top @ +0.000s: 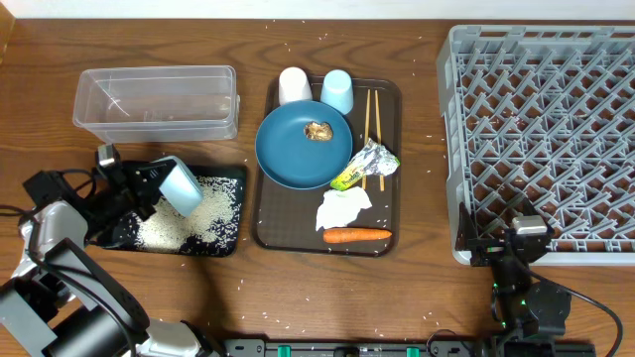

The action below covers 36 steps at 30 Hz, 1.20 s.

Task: Sort waste into correct bins and load items into the dishwasher rack
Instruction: 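Tilt the bowl with the left gripper to pour rice onto black tray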

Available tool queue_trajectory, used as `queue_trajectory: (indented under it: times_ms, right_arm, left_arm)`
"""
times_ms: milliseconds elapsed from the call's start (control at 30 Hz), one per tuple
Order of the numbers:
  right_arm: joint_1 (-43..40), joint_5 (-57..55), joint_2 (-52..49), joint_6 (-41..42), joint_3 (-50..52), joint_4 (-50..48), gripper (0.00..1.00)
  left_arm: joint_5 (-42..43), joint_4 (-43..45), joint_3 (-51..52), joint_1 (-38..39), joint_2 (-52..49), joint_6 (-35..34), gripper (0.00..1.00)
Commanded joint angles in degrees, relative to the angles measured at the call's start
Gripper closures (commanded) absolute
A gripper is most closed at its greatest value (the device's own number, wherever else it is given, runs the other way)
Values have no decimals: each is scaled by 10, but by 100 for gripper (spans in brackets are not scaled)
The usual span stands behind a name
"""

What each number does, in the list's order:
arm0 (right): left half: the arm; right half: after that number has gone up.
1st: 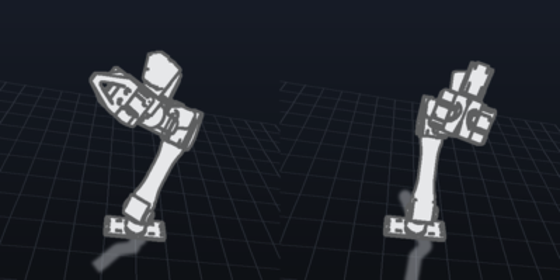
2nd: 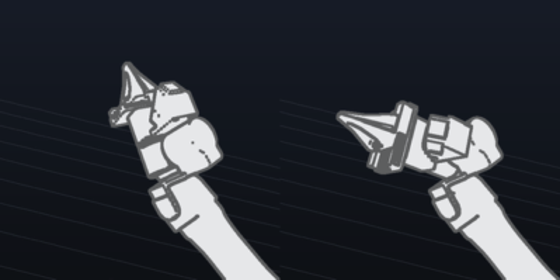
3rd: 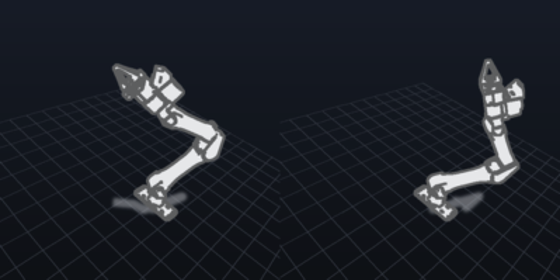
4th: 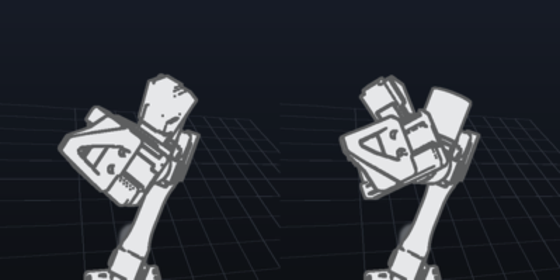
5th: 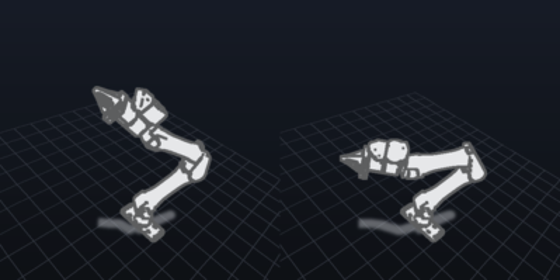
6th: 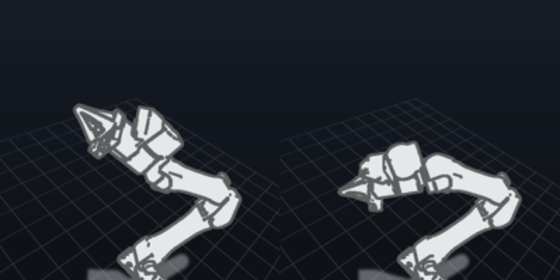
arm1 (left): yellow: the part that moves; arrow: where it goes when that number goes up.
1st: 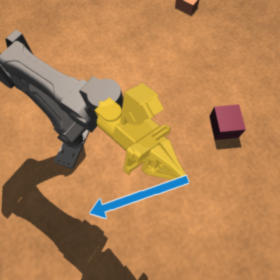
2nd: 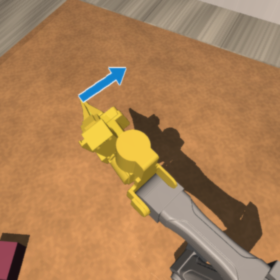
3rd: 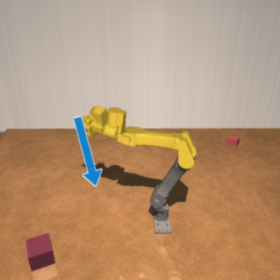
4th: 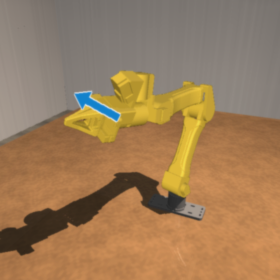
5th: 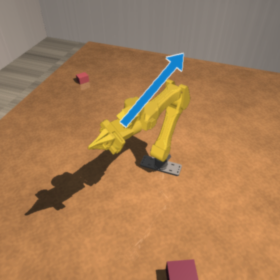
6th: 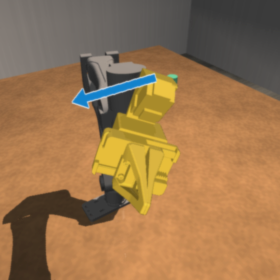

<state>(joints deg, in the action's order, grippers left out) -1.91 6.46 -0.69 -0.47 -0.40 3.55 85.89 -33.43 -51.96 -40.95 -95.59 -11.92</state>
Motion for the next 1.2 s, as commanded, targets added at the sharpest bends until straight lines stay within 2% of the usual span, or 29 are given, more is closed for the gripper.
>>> queue_trajectory:
  times_ms: [0, 33, 67, 133, 200, 267, 300, 400, 500, 667, 700, 767, 867, 933, 967, 1033, 1167]
  right_arm:
    - [9, -2, 3, 0, 1, 2, 1]
    - [9, -2, 3, 0, 1, 2, 1]
    - [9, -2, 3, 0, 1, 2, 1]
    - [9, -2, 3, 0, 1, 2, 1]
    - [9, -2, 3, 0, 1, 2, 1]
    - [9, -2, 3, 0, 1, 2, 1]
    - [9, -2, 3, 0, 1, 2, 1]
    - [9, -2, 3, 0, 1, 2, 1]
    - [9, -2, 3, 0, 1, 2, 1]
    - [9, -2, 3, 0, 1, 2, 1]
    - [9, -2, 3, 0, 1, 2, 1]
    - [9, -2, 3, 0, 1, 2, 1]
    - [9, -2, 4, 0, 1, 2, 1]
    - [9, -2, 3, 0, 1, 2, 1]
    - [9, -2, 3, 0, 1, 2, 1]
    - [9, -2, 3, 0, 1, 2, 1]
    - [9, -2, 3, 0, 1, 2, 1]
  left_arm:
    - [-13, 17, -4, 5, -3, 17, 94]
    - [-21, -2, -4, 5, -3, -2, 94]
    - [-5, -28, -4, 7, -3, 10, 94]
    - [-12, -13, -4, 7, -3, 40, 94]
    - [-55, -21, -4, 7, -3, 9, 94]
    - [32, -68, -4, 8, -3, 16, 94]
    - [42, -97, -6, 9, -1, 12, 94]
    - [27, -40, -8, 8, 1, 24, 94]
    - [-17, -41, -7, 9, 1, 20, 94]
    - [11, -27, -8, 10, 1, 11, 94]
    - [-2, -2, -8, 10, 1, 11, 94]
    - [-84, 34, -8, 11, 1, 6, 94]
    - [-279, 33, -8, 11, 1, -83, 94]
    - [-353, 33, -8, 11, 1, -136, 94]
    - [-357, 34, -8, 11, 1, -151, 94]
    - [-298, 40, -8, 11, 1, -163, 94]
    - [-111, 93, -8, 11, 1, -162, 94]
